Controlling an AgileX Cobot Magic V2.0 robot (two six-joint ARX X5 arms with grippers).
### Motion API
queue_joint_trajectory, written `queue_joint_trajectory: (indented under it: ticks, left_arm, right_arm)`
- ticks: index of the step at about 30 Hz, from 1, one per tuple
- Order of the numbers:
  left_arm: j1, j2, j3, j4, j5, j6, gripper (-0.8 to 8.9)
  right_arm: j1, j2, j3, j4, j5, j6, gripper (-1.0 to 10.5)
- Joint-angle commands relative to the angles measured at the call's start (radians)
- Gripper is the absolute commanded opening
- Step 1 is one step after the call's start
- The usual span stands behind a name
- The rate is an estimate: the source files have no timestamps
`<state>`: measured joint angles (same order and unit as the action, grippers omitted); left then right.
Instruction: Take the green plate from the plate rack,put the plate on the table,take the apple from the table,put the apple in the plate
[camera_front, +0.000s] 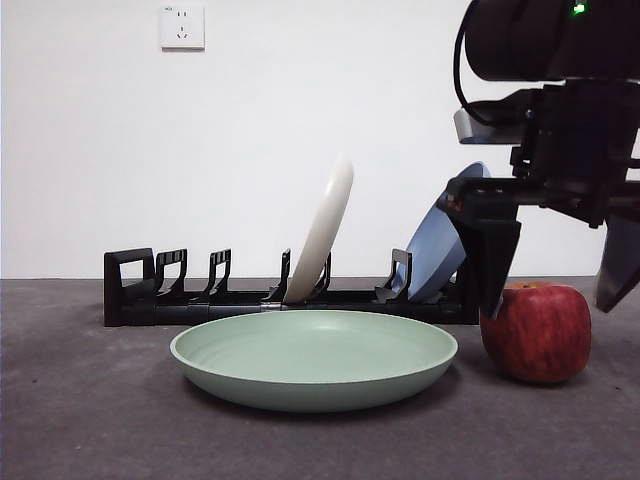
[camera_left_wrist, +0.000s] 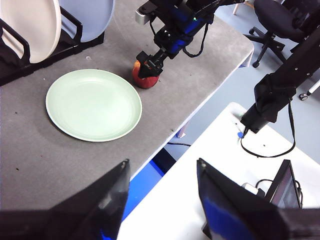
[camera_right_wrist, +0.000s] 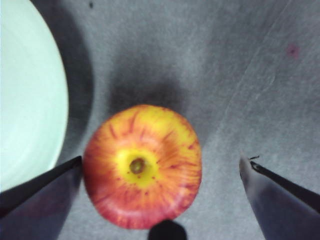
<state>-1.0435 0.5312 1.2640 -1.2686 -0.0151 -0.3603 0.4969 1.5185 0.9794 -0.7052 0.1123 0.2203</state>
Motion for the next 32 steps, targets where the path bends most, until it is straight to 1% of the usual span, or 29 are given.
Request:
queue_joint_trajectory:
  ticks: [1, 4, 6, 11, 15, 17, 20, 22, 24, 26, 27, 28, 32]
  left_arm:
    - [0.002, -0.005, -0.004, 0.002, 0.000, -0.007, 2.24]
    - [0.002, -0.005, -0.004, 0.004, -0.003, -0.006, 2.24]
    - [0.002, -0.005, -0.004, 0.006, -0.003, -0.007, 2.24]
    - [0.002, -0.005, -0.004, 0.006, -0.008, -0.006, 2.24]
    - [0.002, -0.005, -0.004, 0.013, -0.012, -0.006, 2.24]
    - [0.002, -0.005, -0.004, 0.023, -0.011, -0.006, 2.24]
    - [0.002, -0.005, -0.004, 0.032, -0.011, -0.006, 2.24]
    - [0.002, -0.005, -0.004, 0.032, -0.011, -0.006, 2.24]
    - [0.002, -0.005, -0.004, 0.032, -0.011, -0.006, 2.24]
    - [0.002, -0.005, -0.004, 0.034, -0.011, -0.006, 2.24]
    - [0.002, -0.005, -0.004, 0.035, -0.011, -0.006, 2.24]
    - [0.002, -0.005, -0.004, 0.035, -0.011, -0.006, 2.24]
    - [0.002, -0.005, -0.004, 0.036, -0.012, -0.006, 2.24]
  right_arm:
    - [-0.001, 0.011, -0.012, -0.002, -0.002, -0.018, 3.5]
    - [-0.001, 0.011, -0.012, 0.001, -0.001, -0.042, 1.2]
    - [-0.001, 0.011, -0.012, 0.002, -0.001, -0.044, -0.2]
    - [-0.001, 0.010, 0.009, -0.018, -0.001, -0.044, -0.1]
    - [0.000, 0.008, 0.095, -0.114, -0.007, -0.046, -0.1]
    - [0.000, 0.008, 0.158, -0.169, -0.030, -0.050, -0.1]
    - [0.002, 0.008, 0.254, -0.223, -0.123, -0.060, -0.1]
    - [0.008, 0.008, 0.309, -0.231, -0.235, -0.067, -0.1]
    - [0.018, 0.008, 0.343, -0.203, -0.343, -0.067, -0.1]
    - [0.032, 0.008, 0.357, -0.159, -0.405, -0.064, -0.1]
    - [0.045, 0.008, 0.358, -0.127, -0.423, -0.058, -0.1]
    - [0.056, 0.008, 0.358, -0.106, -0.423, -0.050, -0.1]
    - [0.113, 0.018, 0.358, -0.058, -0.368, -0.032, -0.1]
